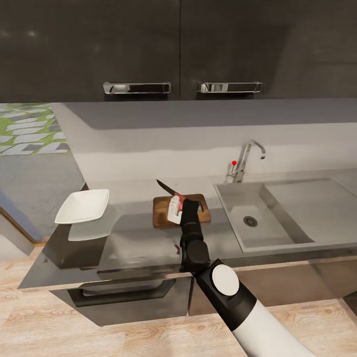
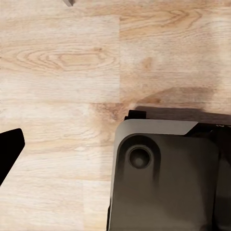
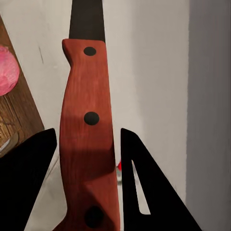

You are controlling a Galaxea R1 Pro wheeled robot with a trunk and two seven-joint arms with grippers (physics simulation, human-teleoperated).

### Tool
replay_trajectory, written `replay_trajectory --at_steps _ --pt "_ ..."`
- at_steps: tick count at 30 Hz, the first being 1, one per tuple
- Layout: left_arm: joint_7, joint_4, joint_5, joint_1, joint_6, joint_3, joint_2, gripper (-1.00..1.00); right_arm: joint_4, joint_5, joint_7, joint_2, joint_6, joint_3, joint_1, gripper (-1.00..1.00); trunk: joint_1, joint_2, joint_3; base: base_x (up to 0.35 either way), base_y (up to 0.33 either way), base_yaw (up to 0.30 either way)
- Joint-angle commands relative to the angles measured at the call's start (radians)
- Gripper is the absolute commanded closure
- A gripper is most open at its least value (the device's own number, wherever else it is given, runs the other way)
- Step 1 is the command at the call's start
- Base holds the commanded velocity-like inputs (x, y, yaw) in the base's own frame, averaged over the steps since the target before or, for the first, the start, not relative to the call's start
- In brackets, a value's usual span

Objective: In the kitchen, take the Vidalia onion out of the sink, dice it on the chopping board with the paring knife, put the diced onion into the bowl on the countertop, then place both the paring knife and the chopping board into the sink.

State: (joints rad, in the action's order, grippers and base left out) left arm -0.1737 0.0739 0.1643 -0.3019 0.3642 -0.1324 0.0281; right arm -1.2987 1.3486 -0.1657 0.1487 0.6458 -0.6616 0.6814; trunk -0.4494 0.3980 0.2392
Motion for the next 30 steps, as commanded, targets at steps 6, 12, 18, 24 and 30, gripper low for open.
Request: replay_trajectory --at_steps 6,12,18,24,30 --pt "-0.001 0.004 0.009 -0.002 0.007 -0.009 0.001 -1.00 0.019 0.012 -0.009 -0.002 -0.007 -0.003 0.001 1.00 -0.001 0.002 0.002 0.056 -0.071 0.000" --pt "-0.001 0.004 0.009 -0.002 0.007 -0.009 0.001 -1.00 0.053 0.022 -0.004 0.001 -0.008 -0.010 0.001 1.00 -0.001 0.002 0.002 0.172 -0.186 0.000" --pt "-0.001 0.004 0.009 -0.002 0.007 -0.009 0.001 -1.00 0.087 0.030 -0.002 0.004 -0.008 -0.017 0.001 1.00 -0.001 0.002 0.002 0.141 -0.154 0.000" --pt "-0.001 0.004 0.009 -0.002 0.007 -0.009 0.001 -1.00 0.144 0.030 -0.002 0.006 -0.008 -0.027 0.001 1.00 -0.001 0.002 0.002 0.020 -0.023 0.000" --pt "-0.001 0.004 0.009 -0.002 0.007 -0.009 0.000 -1.00 0.169 0.029 -0.001 0.008 -0.008 -0.063 0.001 1.00 -0.001 0.002 0.002 0.002 -0.003 0.000"
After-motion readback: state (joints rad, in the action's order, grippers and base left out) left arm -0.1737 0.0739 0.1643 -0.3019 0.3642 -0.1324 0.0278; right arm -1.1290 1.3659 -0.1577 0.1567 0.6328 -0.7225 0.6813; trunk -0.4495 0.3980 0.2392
